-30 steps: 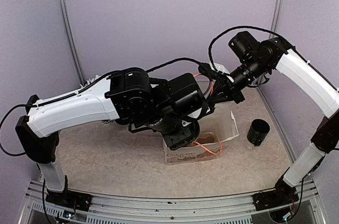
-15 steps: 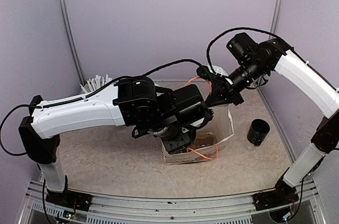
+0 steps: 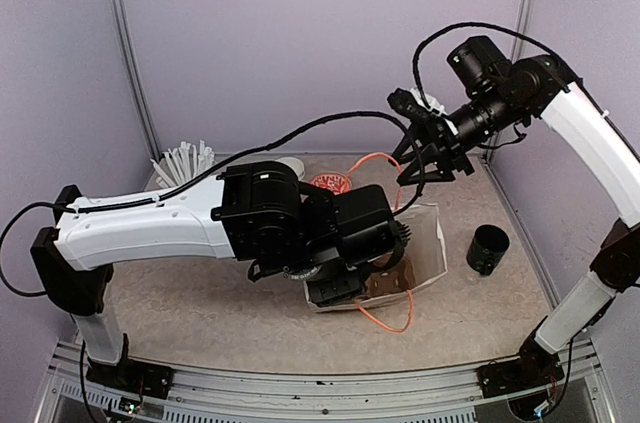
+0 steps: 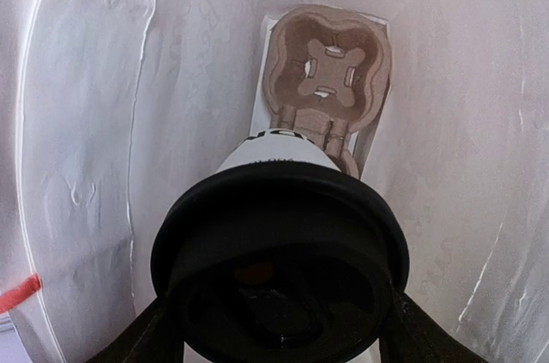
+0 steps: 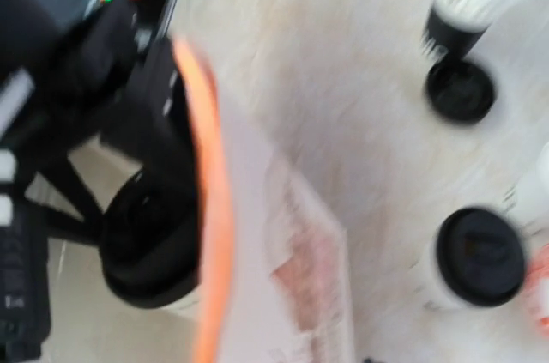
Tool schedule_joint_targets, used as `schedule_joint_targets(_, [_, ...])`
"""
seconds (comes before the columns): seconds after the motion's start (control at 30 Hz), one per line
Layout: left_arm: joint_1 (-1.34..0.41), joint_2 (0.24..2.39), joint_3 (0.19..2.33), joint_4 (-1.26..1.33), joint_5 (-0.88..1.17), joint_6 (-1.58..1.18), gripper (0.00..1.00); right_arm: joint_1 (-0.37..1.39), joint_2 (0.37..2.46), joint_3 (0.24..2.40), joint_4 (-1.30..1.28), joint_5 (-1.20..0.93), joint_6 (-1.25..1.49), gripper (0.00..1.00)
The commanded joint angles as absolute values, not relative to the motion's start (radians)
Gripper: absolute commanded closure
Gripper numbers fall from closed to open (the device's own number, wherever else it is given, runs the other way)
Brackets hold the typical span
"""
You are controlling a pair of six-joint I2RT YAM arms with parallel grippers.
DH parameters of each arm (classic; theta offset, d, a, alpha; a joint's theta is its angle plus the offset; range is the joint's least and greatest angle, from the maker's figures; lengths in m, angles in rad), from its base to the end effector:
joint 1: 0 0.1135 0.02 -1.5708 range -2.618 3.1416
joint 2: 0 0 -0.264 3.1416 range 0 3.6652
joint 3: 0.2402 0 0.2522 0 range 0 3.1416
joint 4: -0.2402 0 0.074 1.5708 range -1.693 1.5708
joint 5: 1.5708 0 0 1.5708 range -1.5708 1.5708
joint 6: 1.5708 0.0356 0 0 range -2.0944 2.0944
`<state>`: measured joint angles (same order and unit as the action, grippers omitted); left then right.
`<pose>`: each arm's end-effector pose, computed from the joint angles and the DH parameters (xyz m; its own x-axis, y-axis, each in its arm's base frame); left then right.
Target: Pack the takeout coffee
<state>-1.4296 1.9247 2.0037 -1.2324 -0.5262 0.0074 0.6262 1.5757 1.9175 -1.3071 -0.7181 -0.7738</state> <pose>0.0731 -0.3870 0.3445 -0.1225 0.9074 -0.4020 0.8284 0.3165 0.4621 0.2207 0.1886 0.4332 0.0440 -0.6177 -0.7852 -0.9983 -0.0573 -0.0108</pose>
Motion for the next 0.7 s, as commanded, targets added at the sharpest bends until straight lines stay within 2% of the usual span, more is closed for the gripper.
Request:
schedule_joint_targets(0.0, [-1.467, 1.923, 1.994, -1.274, -0.569, -0.013, 0.32, 0.571, 1.535, 2.020, -1.333, -0.821, -0.790, 0.57])
schedule_joint_targets(0.17, [-1.497, 1.920, 1.960, -1.284, -0.600, -0.033, 0.32, 0.519, 1.539, 2.010, -1.284, -0.866, -0.783, 0.57])
schedule_joint_targets(0.67, [-1.595, 1.930, 1.851, -1.222, -0.705, -0.003, 0.32, 0.480, 1.654, 1.705, -1.078, -0.756, -0.706, 0.57])
